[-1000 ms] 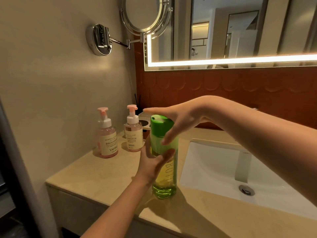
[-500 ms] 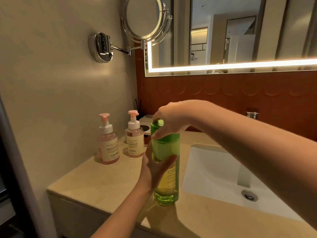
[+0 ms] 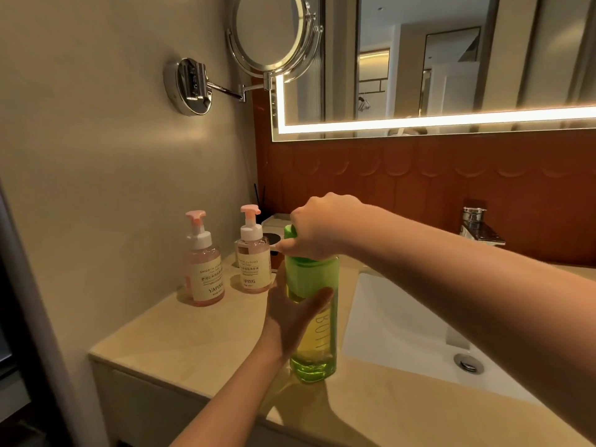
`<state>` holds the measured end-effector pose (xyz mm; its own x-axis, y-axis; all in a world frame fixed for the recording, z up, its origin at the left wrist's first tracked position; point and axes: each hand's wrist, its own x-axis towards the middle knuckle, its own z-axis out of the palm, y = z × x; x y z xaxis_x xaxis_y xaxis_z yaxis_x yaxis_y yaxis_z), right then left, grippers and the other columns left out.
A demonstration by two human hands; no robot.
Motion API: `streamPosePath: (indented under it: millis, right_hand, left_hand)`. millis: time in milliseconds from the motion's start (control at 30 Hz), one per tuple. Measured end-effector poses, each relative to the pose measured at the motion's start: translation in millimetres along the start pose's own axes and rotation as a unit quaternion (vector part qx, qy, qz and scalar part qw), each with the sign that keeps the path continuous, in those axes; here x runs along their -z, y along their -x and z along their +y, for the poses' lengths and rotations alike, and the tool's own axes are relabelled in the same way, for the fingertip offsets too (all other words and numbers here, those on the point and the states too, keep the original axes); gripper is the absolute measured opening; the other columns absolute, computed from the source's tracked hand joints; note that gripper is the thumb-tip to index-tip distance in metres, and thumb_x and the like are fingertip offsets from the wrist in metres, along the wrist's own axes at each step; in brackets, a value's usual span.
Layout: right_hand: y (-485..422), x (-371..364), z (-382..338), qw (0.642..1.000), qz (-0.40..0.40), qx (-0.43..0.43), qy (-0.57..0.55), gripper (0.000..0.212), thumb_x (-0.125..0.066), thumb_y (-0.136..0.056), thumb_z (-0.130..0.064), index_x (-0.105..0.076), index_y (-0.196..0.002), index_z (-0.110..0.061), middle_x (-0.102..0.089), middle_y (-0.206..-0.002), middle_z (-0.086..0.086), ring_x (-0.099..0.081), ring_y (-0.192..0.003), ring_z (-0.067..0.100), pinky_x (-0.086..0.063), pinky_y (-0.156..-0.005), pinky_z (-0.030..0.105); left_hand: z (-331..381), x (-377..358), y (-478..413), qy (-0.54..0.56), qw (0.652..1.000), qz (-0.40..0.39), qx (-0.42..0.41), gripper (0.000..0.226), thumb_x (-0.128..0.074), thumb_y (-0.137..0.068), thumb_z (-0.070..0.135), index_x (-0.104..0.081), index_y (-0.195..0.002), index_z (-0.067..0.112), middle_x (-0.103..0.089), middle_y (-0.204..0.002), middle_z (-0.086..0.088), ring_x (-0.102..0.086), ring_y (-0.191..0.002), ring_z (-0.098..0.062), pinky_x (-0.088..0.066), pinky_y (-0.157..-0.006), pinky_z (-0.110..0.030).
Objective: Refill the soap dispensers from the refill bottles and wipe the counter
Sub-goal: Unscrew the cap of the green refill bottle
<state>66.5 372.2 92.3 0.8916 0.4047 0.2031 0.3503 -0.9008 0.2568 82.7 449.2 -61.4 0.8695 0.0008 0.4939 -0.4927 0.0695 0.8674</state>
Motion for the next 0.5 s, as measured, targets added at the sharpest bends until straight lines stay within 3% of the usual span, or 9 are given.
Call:
streamPosePath:
  millis: [100, 167, 233, 267, 367, 433, 500]
  right_hand:
    - [0.3, 12.2, 7.1, 0.988, -0.112, 0.047, -0.091, 0.046, -0.046, -0.094, -0.039, -0.039, -0.134, -0.017, -0.053, -0.115, 0.007, -0.052, -0.092, 0.019, -0.046, -0.057, 0.021]
    - [3.1, 17.9, 13.3, 0.974, -0.161, 0.058, -0.146, 0.061, -0.056, -0.09, -0.03, -0.024, -0.142, -0.027, -0.042, -0.132, 0.007, -0.049, -0.108, 0.024, -0.055, -0.074, 0.03]
    - [6.7, 17.9, 14.7, 0.973, -0.158, 0.035, -0.166, 0.074, -0.059, -0.087, -0.04, -0.016, -0.145, -0.031, -0.037, -0.139, 0.006, -0.047, -0.115, 0.026, -0.055, -0.08, 0.036]
    - [8.0, 16.1, 13.3, 0.973, -0.154, 0.017, -0.171, 0.077, -0.058, -0.085, -0.049, -0.016, -0.146, -0.029, -0.039, -0.139, 0.007, -0.048, -0.113, 0.026, -0.055, -0.076, 0.034]
    - [8.2, 7.6, 5.5, 0.991, -0.1, -0.016, -0.093, 0.078, -0.047, -0.077, -0.072, -0.04, -0.134, -0.019, -0.055, -0.112, 0.004, -0.053, -0.091, 0.019, -0.043, -0.053, 0.023]
    - [5.1, 2.0, 2.4, 0.999, -0.025, -0.03, -0.011, 0.077, -0.039, -0.072, -0.08, -0.055, -0.111, -0.016, -0.057, -0.086, 0.001, -0.054, -0.072, 0.015, -0.038, -0.049, 0.021]
    - [0.4, -0.6, 2.4, 0.999, 0.008, -0.031, 0.018, 0.069, -0.039, -0.074, -0.079, -0.054, -0.095, -0.015, -0.052, -0.073, -0.001, -0.05, -0.061, 0.013, -0.037, -0.048, 0.021]
  left_hand:
    - [-0.8, -1.0, -0.3, -0.015, 1.0, -0.001, -0.011, 0.091, -0.077, -0.042, 0.07, -0.047, -0.119, 0.03, -0.065, -0.104, 0.001, -0.063, -0.1, -0.024, -0.057, -0.078, -0.037]
    - [-2.2, -2.3, 0.8, 0.001, 1.0, 0.007, -0.007, 0.096, -0.077, -0.038, 0.072, -0.042, -0.118, 0.033, -0.059, -0.107, 0.002, -0.06, -0.103, -0.021, -0.057, -0.078, -0.033]
    - [-3.6, -1.7, 1.9, 0.023, 1.0, 0.001, 0.008, 0.1, -0.077, -0.033, 0.073, -0.039, -0.117, 0.036, -0.055, -0.111, 0.006, -0.058, -0.105, -0.016, -0.055, -0.077, -0.027]
    - [-4.6, -1.2, 2.3, 0.024, 1.0, -0.009, 0.011, 0.098, -0.078, -0.033, 0.072, -0.041, -0.117, 0.037, -0.057, -0.111, 0.006, -0.059, -0.105, -0.015, -0.055, -0.077, -0.025]
    - [-1.4, 1.3, 2.5, 0.014, 1.0, -0.002, 0.025, 0.097, -0.075, -0.029, 0.075, -0.044, -0.114, 0.04, -0.061, -0.109, 0.007, -0.061, -0.101, -0.01, -0.055, -0.073, -0.022]
    - [-0.9, -0.1, 0.6, -0.008, 1.0, 0.005, 0.022, 0.098, -0.072, -0.03, 0.078, -0.043, -0.116, 0.04, -0.06, -0.112, 0.004, -0.06, -0.104, -0.015, -0.057, -0.08, -0.031]
    - [-1.3, -0.9, 0.0, -0.028, 0.999, 0.006, 0.021, 0.099, -0.07, -0.033, 0.08, -0.042, -0.118, 0.038, -0.06, -0.115, 0.0, -0.06, -0.106, -0.019, -0.054, -0.086, -0.043]
